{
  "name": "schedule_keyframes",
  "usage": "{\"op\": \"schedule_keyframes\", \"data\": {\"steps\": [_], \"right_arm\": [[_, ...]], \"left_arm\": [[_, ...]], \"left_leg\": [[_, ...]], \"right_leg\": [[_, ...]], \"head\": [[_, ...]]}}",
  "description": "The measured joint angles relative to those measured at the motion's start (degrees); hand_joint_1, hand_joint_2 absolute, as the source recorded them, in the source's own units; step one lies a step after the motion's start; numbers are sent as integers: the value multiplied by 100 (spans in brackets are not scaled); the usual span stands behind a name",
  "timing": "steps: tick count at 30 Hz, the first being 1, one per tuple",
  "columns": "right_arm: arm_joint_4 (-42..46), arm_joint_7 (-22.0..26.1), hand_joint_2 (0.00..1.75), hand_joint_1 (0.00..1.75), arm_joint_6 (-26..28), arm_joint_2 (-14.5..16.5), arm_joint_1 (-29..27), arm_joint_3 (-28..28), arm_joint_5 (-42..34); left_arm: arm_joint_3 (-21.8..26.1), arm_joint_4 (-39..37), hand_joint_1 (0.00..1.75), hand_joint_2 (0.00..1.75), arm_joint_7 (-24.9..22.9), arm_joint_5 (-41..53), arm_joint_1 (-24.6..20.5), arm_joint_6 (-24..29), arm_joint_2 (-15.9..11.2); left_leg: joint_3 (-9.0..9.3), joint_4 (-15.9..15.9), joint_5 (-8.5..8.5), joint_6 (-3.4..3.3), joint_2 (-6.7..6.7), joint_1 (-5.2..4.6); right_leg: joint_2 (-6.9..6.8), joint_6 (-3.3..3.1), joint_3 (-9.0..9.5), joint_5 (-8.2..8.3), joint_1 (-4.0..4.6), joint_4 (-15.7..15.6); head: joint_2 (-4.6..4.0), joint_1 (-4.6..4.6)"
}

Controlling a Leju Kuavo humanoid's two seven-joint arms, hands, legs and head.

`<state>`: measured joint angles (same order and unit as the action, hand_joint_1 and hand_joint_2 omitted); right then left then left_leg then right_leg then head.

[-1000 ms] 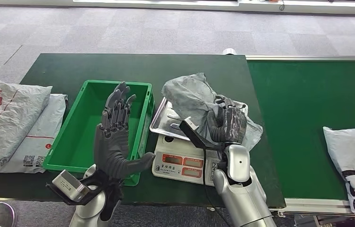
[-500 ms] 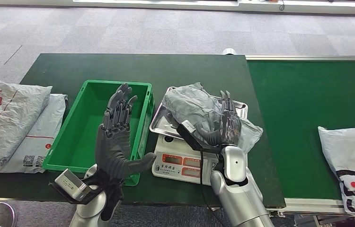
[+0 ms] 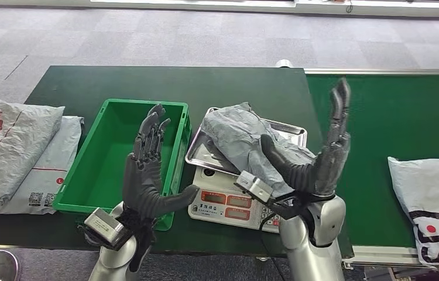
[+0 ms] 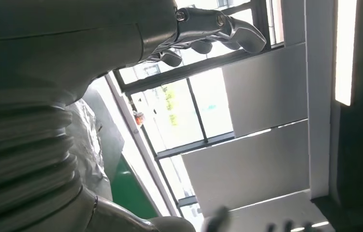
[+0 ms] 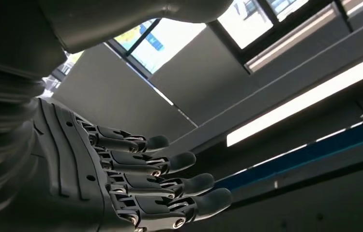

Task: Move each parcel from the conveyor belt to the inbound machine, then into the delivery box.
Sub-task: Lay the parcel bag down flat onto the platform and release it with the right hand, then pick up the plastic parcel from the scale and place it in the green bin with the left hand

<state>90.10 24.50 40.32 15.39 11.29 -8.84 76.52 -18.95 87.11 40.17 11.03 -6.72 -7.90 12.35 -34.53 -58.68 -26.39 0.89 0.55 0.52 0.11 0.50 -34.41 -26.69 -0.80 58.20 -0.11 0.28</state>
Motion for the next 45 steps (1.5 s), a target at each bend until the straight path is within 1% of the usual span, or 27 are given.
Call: {"op": "schedule_keyframes", "data": {"steps": [5, 12, 15, 18, 22, 26, 29, 32, 34, 40, 45], "right_arm": [[671, 52, 175, 0, -3, 4, -102, 152, -11], [995, 82, 175, 0, -21, 4, -149, 236, -30], [1213, 239, 175, 0, -22, 4, -182, 292, -199], [1591, 333, 175, 0, -21, 2, -236, 346, -362], [1932, 552, 175, 0, -21, 2, -280, 367, -649], [1978, 784, 175, 0, -24, 2, -292, 378, -1031], [1943, 844, 175, 0, -29, 2, -282, 354, -1201], [1874, 824, 175, 0, -36, 2, -264, 299, -1286], [1839, 843, 175, 0, -37, 2, -254, 256, -1377], [1774, 949, 175, 0, -37, 2, -235, 175, -1546], [1733, 963, 175, 0, -37, 2, -218, 117, -1653]], "left_arm": [[0, -115, 0, 175, 1, 22, -45, 24, 2], [0, -201, 0, 175, -6, 79, -56, 66, 11], [-1, -301, 0, 175, -125, 574, -112, 317, 13], [-1, -594, 0, 175, -406, 1427, -297, 812, 13], [-3, -1248, 0, 175, -858, 2706, -705, 1574, -4], [-45, -2253, 0, 175, -1241, 3824, -1356, 2030, -16], [-175, -3246, 0, 175, -1481, 4494, -2038, 2072, 45], [-389, -4198, 0, 175, -1669, 4948, -2667, 2022, 198], [-543, -4749, 0, 175, -1780, 5151, -2986, 2010, 312], [-913, -5692, 0, 175, -2114, 5658, -3528, 2014, 490], [-1235, -6105, 0, 175, -2348, 6044, -3798, 2021, 575]], "left_leg": [[5, -1, 1, -2, 9, -4], [8, -2, 2, -2, 8, -5], [7, -2, 2, -2, 5, -5], [6, -2, 2, -2, 2, -5], [9, -3, 2, -3, 5, -7], [9, -4, 10, -8, 4, -7], [7, -4, 17, -9, 2, -8], [7, -4, 18, -10, 2, -8], [6, -4, 18, -10, 3, -8], [-1, -4, 18, -10, -1, -14], [-1, -3, 18, -10, -2, -13]], "right_leg": [[6, 5, 1, 6, -5, 0], [8, 6, 2, 9, -3, 0], [6, 6, 2, 8, -4, 0], [3, 7, 4, 8, -5, 0], [5, 7, 3, 9, -6, 0], [5, 9, 5, 14, -5, 0], [4, 10, 6, 22, -6, 0], [4, 10, 7, 26, -9, 0], [4, 10, 7, 27, -12, 0], [2, 10, 2, 25, -11, 0], [2, 10, 2, 24, -10, 0]], "head": [[0, 0], [0, 0], [0, -1], [0, 0], [0, 0], [0, 0], [0, 0], [0, 0], [0, 0], [0, 0], [0, 0]]}}
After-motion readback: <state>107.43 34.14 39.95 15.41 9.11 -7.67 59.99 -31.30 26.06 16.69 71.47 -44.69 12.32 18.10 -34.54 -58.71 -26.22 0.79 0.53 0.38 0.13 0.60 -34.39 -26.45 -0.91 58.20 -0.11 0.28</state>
